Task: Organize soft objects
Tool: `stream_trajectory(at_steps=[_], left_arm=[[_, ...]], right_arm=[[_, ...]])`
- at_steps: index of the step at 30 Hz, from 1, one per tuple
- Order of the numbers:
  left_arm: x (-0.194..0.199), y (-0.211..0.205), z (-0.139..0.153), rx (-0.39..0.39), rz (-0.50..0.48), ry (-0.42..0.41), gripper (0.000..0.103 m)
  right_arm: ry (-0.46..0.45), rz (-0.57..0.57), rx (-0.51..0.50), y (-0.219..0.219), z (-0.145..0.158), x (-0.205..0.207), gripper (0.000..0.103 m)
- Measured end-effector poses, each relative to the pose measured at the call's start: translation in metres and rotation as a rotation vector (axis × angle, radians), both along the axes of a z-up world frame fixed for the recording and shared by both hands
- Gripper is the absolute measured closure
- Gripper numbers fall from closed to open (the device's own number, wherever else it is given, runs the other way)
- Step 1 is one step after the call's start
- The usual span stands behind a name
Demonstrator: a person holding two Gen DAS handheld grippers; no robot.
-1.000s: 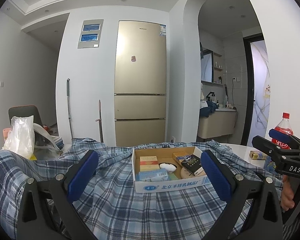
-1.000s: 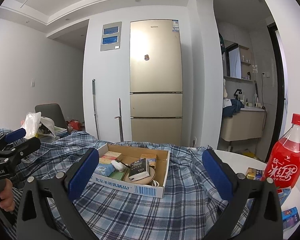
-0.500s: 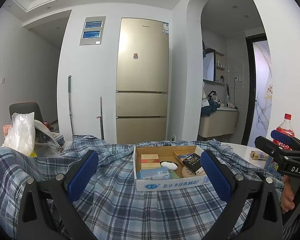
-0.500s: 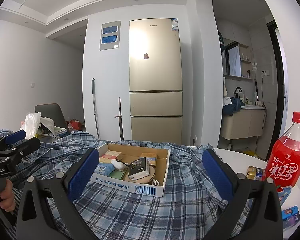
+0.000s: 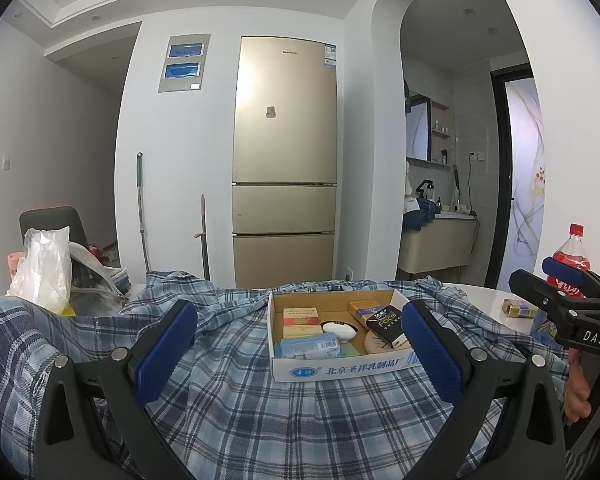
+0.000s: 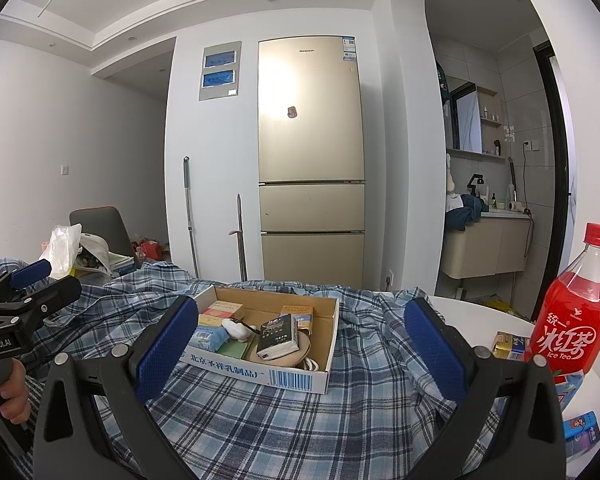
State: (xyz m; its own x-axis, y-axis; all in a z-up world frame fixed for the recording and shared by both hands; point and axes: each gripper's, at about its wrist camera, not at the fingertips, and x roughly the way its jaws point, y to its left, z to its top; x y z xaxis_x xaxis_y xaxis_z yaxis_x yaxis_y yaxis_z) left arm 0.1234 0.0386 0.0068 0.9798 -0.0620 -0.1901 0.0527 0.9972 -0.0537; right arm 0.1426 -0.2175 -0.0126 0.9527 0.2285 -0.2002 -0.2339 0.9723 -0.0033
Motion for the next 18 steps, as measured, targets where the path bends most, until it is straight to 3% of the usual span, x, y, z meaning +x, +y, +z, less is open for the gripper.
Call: stream_trajectory(at_steps=[18], left_arm=[[0.0019, 0.0006, -0.0001, 0.004, 0.004, 0.011, 0.000]], right_arm=[[0.002, 0.000, -0.001, -0.0003, 0.0008, 0.0002, 0.000]])
